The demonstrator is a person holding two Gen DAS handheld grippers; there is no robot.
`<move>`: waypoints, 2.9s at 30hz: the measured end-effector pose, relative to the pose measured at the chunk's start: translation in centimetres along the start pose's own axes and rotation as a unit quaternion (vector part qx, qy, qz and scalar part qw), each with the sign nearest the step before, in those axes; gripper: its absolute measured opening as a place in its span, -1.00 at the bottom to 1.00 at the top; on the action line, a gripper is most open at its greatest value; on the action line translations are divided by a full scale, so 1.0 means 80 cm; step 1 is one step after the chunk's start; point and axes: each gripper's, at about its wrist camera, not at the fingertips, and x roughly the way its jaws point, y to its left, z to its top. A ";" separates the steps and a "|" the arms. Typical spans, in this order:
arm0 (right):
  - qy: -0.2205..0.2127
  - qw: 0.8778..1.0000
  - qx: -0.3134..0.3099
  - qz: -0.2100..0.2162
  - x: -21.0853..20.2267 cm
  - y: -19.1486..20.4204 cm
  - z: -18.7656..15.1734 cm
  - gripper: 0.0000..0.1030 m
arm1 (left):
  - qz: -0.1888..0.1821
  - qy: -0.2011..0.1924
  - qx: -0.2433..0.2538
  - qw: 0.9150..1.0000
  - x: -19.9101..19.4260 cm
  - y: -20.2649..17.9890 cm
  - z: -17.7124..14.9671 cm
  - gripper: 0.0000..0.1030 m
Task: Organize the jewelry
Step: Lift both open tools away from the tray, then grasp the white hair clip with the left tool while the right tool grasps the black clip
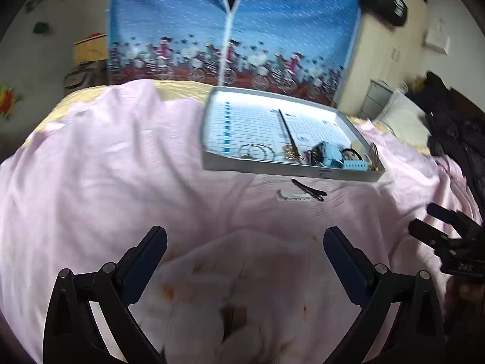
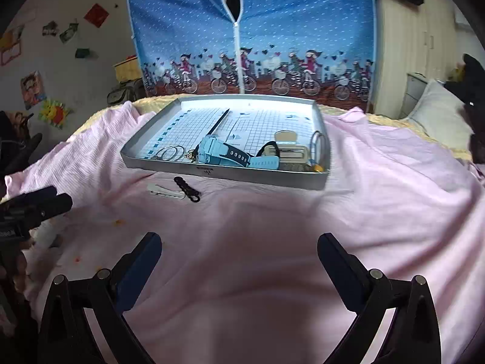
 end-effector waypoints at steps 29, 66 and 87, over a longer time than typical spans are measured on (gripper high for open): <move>0.035 0.981 -0.009 0.192 0.122 -0.013 0.042 -0.44 | -0.155 0.100 0.086 0.979 0.155 -0.031 0.057 0.07; 0.070 0.978 -0.064 0.186 0.152 0.027 0.046 -0.44 | -0.053 0.056 0.001 0.997 0.118 -0.015 0.005 -0.71; 0.083 0.976 -0.076 0.188 0.163 0.039 0.039 -0.71 | -0.078 0.068 -0.094 0.990 0.115 0.022 -0.001 -0.73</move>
